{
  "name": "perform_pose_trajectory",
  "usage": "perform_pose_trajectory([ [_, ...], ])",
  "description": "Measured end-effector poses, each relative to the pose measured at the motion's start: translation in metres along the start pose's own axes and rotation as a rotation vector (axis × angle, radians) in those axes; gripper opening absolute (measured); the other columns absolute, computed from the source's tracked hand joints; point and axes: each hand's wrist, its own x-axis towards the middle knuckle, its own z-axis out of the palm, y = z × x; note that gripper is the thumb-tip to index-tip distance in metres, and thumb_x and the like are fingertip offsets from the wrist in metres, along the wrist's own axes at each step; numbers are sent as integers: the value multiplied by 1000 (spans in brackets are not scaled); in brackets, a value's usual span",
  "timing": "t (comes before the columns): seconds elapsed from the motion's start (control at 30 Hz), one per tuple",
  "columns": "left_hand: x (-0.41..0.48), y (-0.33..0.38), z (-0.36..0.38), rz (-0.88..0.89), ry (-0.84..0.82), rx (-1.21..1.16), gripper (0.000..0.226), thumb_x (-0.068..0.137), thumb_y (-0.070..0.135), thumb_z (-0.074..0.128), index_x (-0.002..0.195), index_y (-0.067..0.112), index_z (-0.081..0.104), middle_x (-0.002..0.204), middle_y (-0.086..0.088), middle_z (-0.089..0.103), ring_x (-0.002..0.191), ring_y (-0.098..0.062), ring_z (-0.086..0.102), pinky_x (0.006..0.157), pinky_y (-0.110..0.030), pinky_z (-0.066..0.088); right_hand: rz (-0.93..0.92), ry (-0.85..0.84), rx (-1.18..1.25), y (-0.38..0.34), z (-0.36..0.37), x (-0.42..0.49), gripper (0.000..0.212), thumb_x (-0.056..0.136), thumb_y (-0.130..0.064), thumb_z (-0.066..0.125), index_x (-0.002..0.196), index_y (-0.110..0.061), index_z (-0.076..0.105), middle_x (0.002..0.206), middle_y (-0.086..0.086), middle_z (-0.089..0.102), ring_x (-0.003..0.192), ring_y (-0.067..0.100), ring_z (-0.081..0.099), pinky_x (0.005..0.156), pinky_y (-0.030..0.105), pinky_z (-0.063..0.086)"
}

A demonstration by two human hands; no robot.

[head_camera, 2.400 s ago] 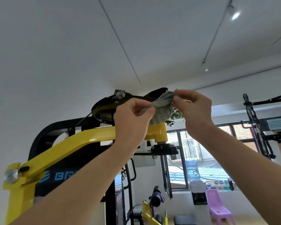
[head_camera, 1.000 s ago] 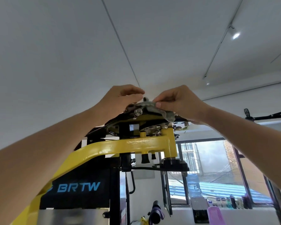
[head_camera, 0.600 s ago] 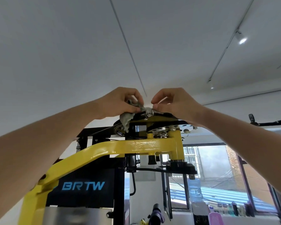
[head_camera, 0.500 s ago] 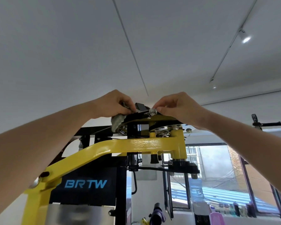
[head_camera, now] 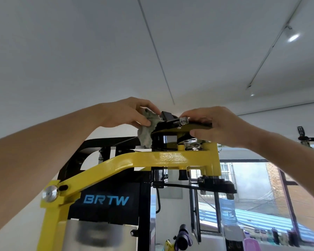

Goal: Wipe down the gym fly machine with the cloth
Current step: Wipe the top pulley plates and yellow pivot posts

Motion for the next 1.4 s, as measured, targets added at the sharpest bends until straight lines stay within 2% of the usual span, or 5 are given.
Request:
perform_pose_trajectory([
  [0.2,-10,13,1,42,-77,266,40,90,7,72,122,29,65,115,4,71,107,-16,68,76,-24,57,-7,10,-104,1,3,-4,50,90,-21,71,137,-31,58,100,-20,67,87,2,66,73,8,47],
  [0.53,-16,-10,25,73,187,512,35,84,3,76,116,18,73,102,4,75,100,-13,67,96,-34,51,24,83,-55,1,14,-10,59,85,-25,79,139,-31,56,105,-13,65,89,-6,59,74,6,45],
  [0.8,-24,2,39,147,285,321,43,86,9,76,109,44,67,101,18,71,96,3,66,75,-7,48,38,198,-60,13,23,-24,60,78,-40,81,134,-37,59,115,-14,66,104,3,61,89,17,50],
  [1.0,-29,8,50,206,283,257,37,86,6,75,114,29,71,83,17,74,83,-8,72,87,-36,56,66,298,-284,28,40,-45,76,76,-56,71,143,-25,51,123,-3,60,110,18,54,94,49,48],
  [1.4,-22,-12,34,120,279,357,32,91,8,71,109,34,73,89,9,77,81,-12,74,75,-19,59,40,347,-229,39,55,-54,88,76,-55,71,153,-32,35,145,-3,49,133,9,39,114,39,24],
])
